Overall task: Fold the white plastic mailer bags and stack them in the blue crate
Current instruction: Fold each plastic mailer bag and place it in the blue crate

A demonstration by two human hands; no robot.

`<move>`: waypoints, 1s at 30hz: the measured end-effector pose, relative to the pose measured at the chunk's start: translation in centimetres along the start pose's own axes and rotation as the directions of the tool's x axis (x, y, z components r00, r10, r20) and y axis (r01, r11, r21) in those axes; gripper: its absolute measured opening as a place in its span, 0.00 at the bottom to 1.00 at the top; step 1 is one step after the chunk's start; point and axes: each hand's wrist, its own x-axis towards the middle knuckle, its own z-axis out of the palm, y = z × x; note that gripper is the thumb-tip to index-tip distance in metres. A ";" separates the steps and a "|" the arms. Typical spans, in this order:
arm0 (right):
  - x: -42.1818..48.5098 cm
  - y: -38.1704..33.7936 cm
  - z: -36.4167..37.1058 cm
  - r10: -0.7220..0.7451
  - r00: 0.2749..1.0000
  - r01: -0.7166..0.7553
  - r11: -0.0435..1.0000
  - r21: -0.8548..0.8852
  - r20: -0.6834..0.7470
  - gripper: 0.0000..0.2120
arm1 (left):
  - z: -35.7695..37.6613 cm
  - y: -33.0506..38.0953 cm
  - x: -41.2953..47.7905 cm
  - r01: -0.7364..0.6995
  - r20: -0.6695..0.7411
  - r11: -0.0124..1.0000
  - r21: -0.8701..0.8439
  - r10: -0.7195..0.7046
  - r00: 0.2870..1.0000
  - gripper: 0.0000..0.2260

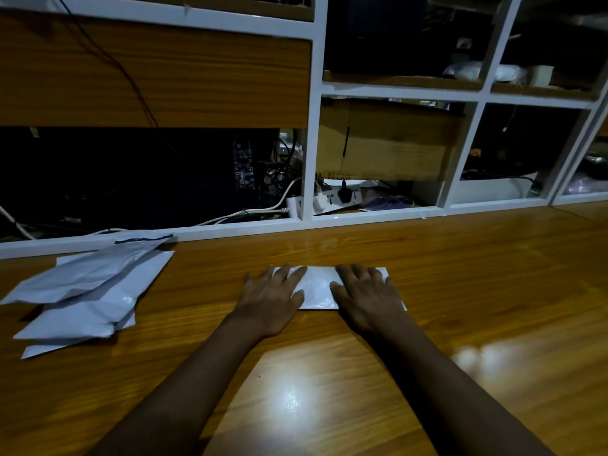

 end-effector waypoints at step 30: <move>1.5 -0.1 -0.6 0.000 0.989 -0.006 0.999 0.038 0.145 0.26 | 0.4 4.6 3.5 -0.259 -0.064 0.961 0.095 0.265 0.962 0.25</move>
